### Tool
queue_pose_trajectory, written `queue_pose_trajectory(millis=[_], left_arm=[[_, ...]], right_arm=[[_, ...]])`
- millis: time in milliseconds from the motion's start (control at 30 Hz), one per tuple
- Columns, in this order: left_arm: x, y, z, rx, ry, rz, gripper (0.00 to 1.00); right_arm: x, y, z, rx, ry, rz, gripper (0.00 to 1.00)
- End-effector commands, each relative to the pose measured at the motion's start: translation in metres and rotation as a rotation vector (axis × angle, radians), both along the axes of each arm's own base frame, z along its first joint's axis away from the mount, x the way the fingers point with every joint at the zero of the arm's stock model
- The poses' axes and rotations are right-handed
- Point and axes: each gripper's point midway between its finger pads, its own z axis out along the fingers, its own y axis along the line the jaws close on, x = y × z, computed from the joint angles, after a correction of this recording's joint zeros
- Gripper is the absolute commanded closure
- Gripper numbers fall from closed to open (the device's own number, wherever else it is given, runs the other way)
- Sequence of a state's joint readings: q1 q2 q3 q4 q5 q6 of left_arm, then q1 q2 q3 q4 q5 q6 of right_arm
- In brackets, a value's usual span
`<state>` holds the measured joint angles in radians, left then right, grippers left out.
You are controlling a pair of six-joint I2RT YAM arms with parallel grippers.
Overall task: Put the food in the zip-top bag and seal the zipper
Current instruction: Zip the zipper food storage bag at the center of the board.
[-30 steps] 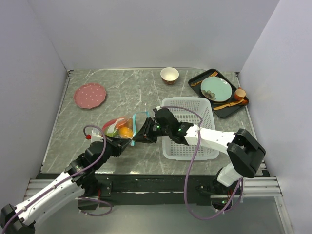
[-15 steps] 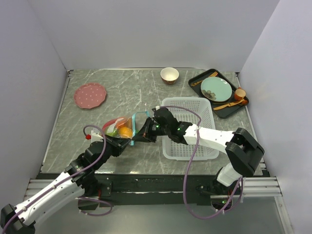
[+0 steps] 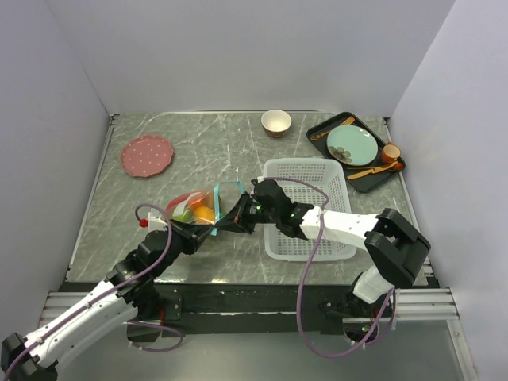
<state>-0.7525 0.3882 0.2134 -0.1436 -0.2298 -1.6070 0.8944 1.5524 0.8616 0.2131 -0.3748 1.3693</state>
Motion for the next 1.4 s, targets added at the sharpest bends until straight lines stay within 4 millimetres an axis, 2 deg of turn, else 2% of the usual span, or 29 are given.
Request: queue_pose_trajectory(millis=[0,67,233,500,633,1033,1233,1367], left_arm=[[0.001,-0.002,0.020,-0.067,-0.045,0.002,0.95],[0.000,-0.001,0.021,-0.067,-0.046,0.003,0.99],[0.000,-0.002,0.019,-0.062,-0.039,-0.001,0.99],[-0.005,-0.006,0.014,-0.005,-0.017,-0.045,0.99],[-0.008,-0.007,0.010,-0.008,-0.017,-0.063,0.99],[-0.021,-0.017,-0.003,-0.007,-0.011,-0.154,0.99],[-0.023,-0.022,0.006,-0.010,-0.053,-0.191,0.99],[-0.025,-0.032,0.004,-0.009,-0.052,-0.243,0.99]], right_arm=[[0.001,0.004,0.010,0.048,-0.015,-0.013,1.00],[0.000,0.004,0.009,0.049,-0.012,-0.012,1.00],[0.001,0.005,0.011,0.056,-0.015,-0.015,1.00],[0.020,-0.004,0.020,0.071,-0.046,-0.077,1.00],[0.023,-0.004,0.022,0.081,-0.047,-0.088,1.00],[0.029,-0.023,0.024,0.060,-0.065,-0.183,1.00],[0.031,-0.025,0.024,0.063,-0.066,-0.199,1.00],[0.033,-0.027,0.026,0.065,-0.067,-0.218,1.00]])
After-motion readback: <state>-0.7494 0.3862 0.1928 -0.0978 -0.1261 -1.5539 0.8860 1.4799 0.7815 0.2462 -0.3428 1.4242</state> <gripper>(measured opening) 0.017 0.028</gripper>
